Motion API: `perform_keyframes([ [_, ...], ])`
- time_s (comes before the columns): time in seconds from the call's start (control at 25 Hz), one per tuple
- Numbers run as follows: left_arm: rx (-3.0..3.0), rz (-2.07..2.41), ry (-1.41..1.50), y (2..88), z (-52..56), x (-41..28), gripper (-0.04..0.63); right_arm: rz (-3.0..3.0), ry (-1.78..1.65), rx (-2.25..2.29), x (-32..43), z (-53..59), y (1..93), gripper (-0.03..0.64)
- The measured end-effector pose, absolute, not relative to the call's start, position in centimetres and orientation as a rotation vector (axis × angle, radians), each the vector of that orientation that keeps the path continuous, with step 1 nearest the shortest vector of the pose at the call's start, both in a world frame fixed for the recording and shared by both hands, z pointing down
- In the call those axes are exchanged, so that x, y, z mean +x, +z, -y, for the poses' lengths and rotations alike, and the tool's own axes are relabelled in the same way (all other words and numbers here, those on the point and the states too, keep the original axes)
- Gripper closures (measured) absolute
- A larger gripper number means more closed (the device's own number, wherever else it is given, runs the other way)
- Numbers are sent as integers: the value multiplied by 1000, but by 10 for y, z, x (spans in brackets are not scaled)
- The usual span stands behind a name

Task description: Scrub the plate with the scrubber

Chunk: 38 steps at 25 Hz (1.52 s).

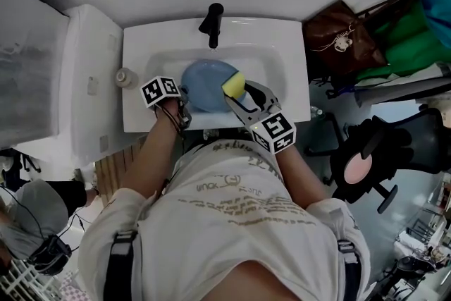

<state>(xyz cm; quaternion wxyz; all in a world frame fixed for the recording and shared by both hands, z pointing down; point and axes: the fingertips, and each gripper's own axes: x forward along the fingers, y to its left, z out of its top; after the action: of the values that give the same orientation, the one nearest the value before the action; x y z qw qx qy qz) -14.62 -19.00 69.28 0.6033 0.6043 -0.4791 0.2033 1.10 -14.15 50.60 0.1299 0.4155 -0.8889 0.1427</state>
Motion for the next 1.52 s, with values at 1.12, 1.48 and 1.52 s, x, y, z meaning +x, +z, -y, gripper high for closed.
perform_keyframes([
  [1.12, 2401, 1637, 515, 459, 253, -110, 571, 2598, 229, 1834, 82, 211, 393, 400],
  [1.48, 2550, 1660, 329, 380, 244, -84, 569, 2541, 108, 1989, 92, 213, 344, 414],
  [1.52, 2553, 1650, 324, 379, 244, -82, 569, 2523, 106, 1998, 94, 214, 343, 417],
])
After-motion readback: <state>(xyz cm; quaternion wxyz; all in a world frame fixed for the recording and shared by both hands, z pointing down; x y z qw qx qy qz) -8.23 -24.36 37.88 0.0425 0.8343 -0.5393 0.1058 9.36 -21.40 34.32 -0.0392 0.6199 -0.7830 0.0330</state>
